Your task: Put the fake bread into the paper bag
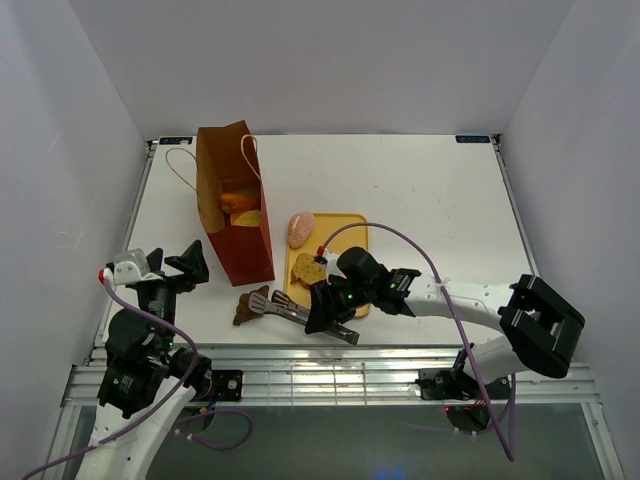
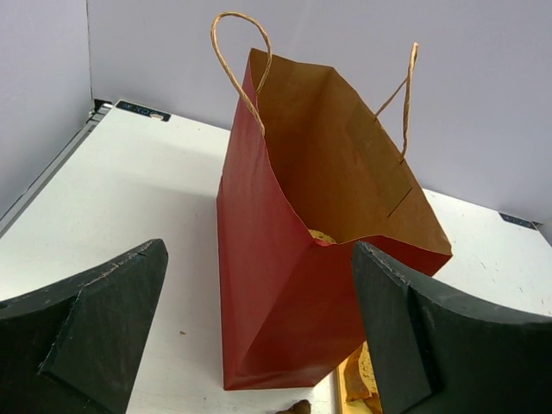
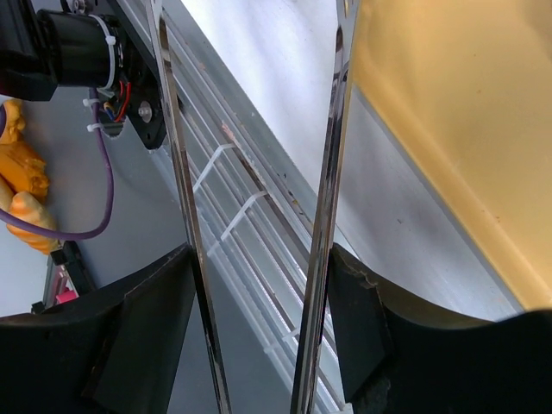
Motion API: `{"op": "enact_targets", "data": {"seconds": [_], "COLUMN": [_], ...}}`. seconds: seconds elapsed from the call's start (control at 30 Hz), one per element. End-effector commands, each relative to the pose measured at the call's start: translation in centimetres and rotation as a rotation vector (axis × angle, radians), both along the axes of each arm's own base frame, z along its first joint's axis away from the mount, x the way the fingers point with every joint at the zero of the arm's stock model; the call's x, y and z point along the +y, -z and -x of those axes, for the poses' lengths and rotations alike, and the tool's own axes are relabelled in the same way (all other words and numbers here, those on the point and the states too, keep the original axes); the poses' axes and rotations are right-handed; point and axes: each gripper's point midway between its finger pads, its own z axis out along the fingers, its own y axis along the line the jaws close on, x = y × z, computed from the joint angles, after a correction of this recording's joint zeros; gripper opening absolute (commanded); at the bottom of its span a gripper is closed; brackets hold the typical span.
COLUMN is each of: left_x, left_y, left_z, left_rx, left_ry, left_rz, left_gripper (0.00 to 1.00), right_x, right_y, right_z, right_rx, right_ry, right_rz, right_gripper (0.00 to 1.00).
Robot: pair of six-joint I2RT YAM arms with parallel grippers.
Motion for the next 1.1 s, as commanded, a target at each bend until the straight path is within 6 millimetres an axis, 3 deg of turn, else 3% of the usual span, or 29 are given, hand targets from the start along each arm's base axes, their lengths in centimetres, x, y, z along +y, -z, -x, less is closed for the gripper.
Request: {"op": "enact_targets", "data": {"seconds": [0.0,0.33,0.73,0.83,1.07], "left_x": [-0.2,-0.2,-0.4,-0.3,-0.3], "left_y": [0.1,0.0,-0.1,-0.1,-0.1], "left_z": [0.1,0.2,0.2,0.2,0.3], "left_rx": [-0.005,-0.012,-0.014,-0.016,-0.016], "left_ry": [0.015,0.016,0.025,0.024,0.024], "left_rz": [-0.004,-0.001,-0.001,0.001,0.001], "left_gripper": [0.98,0.98,0.98,0.98,0.98], "right_x": [2.0,3.1,3.6,3.7,3.9], "right_y": [-2.5,-3.2,-1.7,-1.8,-2.4], "right_z": [-1.0,-1.4,-1.5,-1.5,-1.4], "right_rx": [-0.034,-0.060,-0.089,-0.105,-0.107], "right_ry": [-0.008,-0.043,-0.075,-0.088,-0.104], "right_rz": [-0.084,-0.079,0.047,0.073,0.074], "right_gripper": [0.66,0.66,0.64,0.61,0.45]}}
